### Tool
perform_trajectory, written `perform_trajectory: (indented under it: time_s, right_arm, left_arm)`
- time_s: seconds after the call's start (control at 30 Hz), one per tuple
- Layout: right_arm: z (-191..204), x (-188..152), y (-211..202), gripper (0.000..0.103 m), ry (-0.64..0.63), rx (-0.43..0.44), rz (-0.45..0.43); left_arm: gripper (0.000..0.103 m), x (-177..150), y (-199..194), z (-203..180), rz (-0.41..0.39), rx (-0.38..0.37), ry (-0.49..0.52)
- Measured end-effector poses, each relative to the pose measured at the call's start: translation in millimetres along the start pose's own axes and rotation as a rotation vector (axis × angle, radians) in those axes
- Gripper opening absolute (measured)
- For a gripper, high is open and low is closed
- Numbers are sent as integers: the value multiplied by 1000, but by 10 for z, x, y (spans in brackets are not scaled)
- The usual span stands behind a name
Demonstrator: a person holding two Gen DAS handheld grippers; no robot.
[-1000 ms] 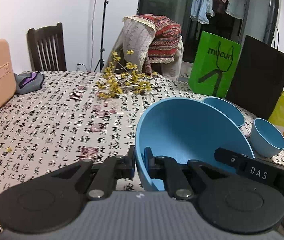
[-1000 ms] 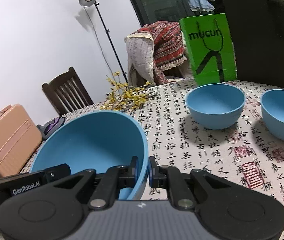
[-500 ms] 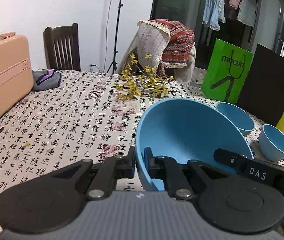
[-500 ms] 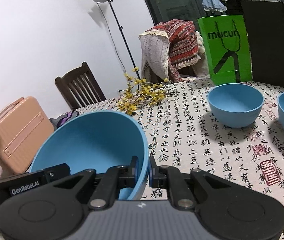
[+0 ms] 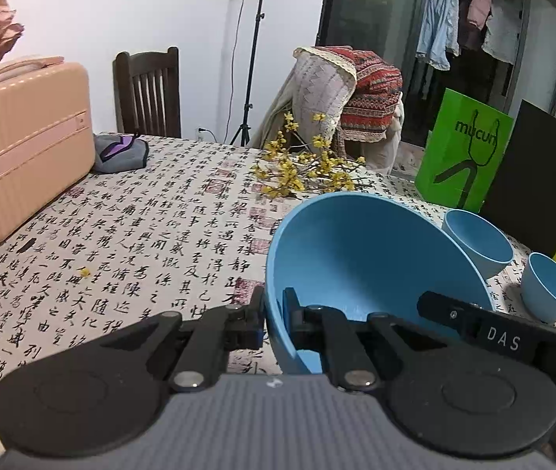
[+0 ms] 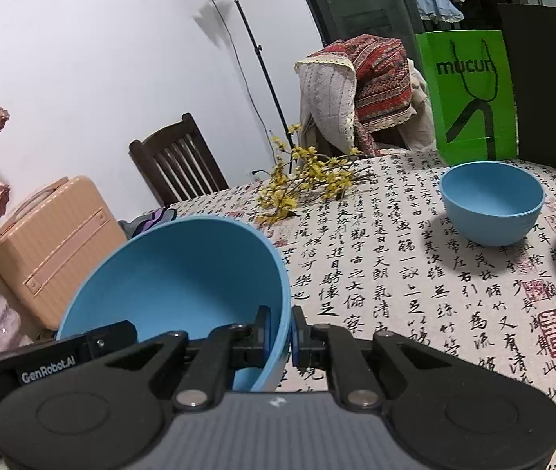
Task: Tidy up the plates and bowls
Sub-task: 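Carry the held blue bowl with both grippers toward the pink vase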
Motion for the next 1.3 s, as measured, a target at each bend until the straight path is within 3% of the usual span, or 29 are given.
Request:
perform_trajectory:
  time_s: [1.3]
  right_arm:
    - [1012,-275,477,10,-105,141,95]
  left_arm:
    - [9,-140,-192,1130,1,153,-152]
Point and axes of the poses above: each gripper's, at about its wrist camera, not at the fingertips, and y roughly the way its jaws point, z to its left, x to its top, the point moved 8 cm from there along y, roughly the way its jaws point, and after that the axes turned 10 degrees about x, right-handed, at the moved point
